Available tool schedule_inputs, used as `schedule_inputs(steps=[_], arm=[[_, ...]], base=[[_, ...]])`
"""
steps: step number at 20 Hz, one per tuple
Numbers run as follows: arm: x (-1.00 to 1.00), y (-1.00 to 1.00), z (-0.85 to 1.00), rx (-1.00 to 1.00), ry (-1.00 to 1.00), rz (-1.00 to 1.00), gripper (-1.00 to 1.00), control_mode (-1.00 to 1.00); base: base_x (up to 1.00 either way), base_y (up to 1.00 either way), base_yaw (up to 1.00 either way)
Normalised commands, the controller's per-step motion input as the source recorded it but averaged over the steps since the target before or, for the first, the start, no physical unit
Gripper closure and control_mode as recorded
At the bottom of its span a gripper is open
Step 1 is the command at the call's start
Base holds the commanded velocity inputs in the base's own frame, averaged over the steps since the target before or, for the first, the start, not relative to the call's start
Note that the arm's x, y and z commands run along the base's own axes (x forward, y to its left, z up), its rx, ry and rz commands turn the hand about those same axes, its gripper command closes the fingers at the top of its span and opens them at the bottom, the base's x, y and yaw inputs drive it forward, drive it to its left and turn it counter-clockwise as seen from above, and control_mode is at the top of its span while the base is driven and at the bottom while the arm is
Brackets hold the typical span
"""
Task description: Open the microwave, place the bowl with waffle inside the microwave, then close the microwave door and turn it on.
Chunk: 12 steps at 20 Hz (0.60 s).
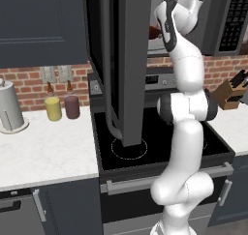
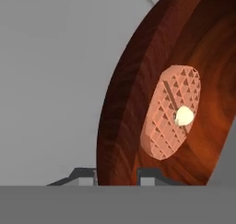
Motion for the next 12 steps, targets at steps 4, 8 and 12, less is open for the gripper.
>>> schedule_inputs(steps=[4, 8, 12], arm=[[0.00, 0.00, -0.24, 0.00, 0.00, 0.00, -1.00, -1.00], [0.00, 0.00, -0.32, 0.00, -0.01, 0.00, -1.00, -1.00], [-0.33, 0.10, -0.36, 0.00, -0.10, -0.02, -1.00, -1.00]], base=[[0.00, 0.00, 0.00], [0.00, 0.00, 0.00], [0.00, 0.00, 0.00]])
